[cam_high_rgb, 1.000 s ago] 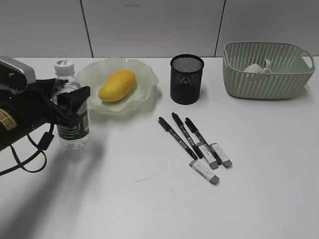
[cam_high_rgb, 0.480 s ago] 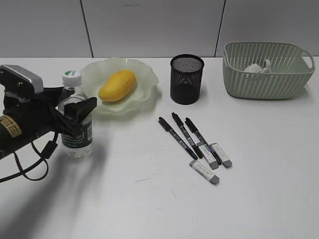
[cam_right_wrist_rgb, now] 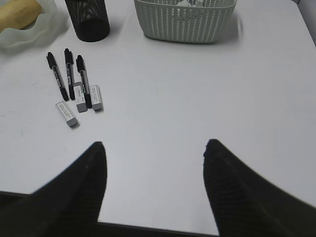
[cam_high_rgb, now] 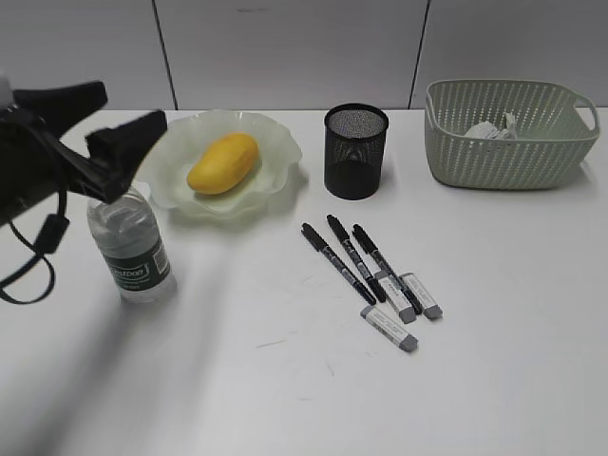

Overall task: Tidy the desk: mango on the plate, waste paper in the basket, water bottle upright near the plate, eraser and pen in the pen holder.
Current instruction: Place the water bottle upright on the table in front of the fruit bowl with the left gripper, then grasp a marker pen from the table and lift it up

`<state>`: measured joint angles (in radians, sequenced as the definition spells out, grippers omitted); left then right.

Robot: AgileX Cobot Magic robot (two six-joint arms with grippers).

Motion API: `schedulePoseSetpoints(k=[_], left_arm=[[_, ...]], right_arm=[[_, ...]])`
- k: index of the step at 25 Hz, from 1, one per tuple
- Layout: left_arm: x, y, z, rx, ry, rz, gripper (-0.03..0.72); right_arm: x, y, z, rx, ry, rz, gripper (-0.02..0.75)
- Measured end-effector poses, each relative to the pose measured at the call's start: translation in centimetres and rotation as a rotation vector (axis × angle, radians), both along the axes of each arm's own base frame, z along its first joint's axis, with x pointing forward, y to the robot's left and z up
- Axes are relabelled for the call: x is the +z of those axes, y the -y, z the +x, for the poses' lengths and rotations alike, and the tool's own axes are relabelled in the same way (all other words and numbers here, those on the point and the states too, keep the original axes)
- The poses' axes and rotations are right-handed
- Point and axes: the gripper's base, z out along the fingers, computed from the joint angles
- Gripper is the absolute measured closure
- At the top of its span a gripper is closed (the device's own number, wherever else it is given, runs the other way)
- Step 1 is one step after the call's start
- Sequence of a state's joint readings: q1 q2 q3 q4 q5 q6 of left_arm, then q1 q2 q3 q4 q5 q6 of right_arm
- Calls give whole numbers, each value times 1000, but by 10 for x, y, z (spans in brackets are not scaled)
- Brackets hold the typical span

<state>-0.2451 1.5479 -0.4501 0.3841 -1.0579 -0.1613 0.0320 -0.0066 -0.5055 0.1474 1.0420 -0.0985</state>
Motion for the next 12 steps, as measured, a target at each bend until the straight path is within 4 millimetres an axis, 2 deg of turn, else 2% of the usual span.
schedulePoseSetpoints(k=[2, 3, 5, 7, 9, 12], left_arm=[[26, -9, -11, 71, -94, 41, 111], [33, -16, -17, 126, -179, 82, 130], [59, -31, -37, 238, -266, 134, 160], [75, -49, -63, 355, -376, 173, 170], [93, -65, -99, 444, -435, 159, 174], [98, -82, -148, 517, -550, 123, 176]], right_arm=[[0, 0, 0, 0, 0, 0, 250], [0, 0, 0, 0, 0, 0, 251], [0, 0, 0, 0, 0, 0, 257], [0, 0, 0, 0, 0, 0, 262], [0, 0, 0, 0, 0, 0, 265], [1, 0, 0, 0, 4, 1, 267]])
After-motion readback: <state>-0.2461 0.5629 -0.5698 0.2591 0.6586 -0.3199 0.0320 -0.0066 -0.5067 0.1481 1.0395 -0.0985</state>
